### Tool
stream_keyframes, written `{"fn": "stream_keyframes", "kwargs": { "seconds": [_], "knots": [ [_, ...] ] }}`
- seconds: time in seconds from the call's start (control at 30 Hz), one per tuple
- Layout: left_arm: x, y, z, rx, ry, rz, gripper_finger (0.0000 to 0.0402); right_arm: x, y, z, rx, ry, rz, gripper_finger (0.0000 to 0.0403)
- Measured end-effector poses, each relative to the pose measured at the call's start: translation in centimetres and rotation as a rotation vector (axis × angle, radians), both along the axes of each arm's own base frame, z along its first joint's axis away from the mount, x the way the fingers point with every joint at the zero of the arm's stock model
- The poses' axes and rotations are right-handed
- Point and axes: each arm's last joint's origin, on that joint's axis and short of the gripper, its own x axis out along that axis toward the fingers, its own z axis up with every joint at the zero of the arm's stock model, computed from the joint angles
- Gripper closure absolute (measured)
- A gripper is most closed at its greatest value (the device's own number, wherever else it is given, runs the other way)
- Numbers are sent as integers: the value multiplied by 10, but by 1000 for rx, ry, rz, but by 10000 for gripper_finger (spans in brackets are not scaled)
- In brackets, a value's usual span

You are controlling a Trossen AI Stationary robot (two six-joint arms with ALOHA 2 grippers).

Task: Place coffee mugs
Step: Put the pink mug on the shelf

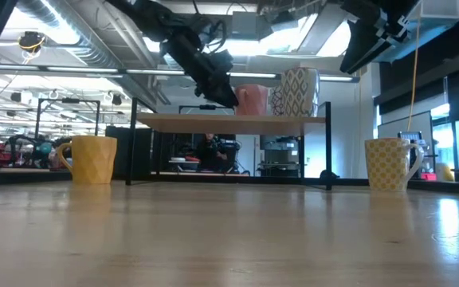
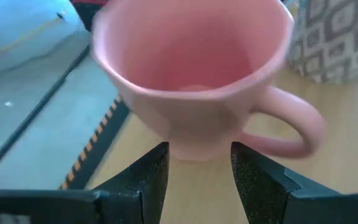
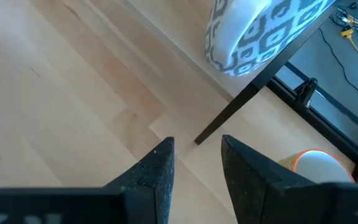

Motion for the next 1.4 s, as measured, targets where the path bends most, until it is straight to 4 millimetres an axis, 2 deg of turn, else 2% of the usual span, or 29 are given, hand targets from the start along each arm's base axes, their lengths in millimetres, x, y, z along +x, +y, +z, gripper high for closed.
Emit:
{"fn": "stream_keyframes", "kwargs": {
  "seconds": [0.5, 0.67, 0.87, 0.97, 1.07, 1.23, 1.4],
  "knots": [
    [8, -2, 1, -10, -71, -16, 234, 0, 0, 0, -3, 3, 4, 281],
    [7, -7, 0, -29, -36, -16, 234, 0, 0, 0, -3, 3, 4, 281],
    [-4, -19, 18, -61, -37, -20, 234, 0, 0, 0, -2, 3, 4, 281],
    [-2, -27, 20, -88, -46, -113, 234, 0, 0, 0, -3, 3, 4, 281],
    [2, -30, 18, -103, -62, -167, 234, 0, 0, 0, -2, 3, 4, 281],
    [14, -34, 5, -101, -48, -186, 234, 0, 0, 0, -2, 3, 4, 281],
    [15, -32, 5, -71, -37, -150, 234, 0, 0, 0, -2, 4, 4, 281]
  ]
}}
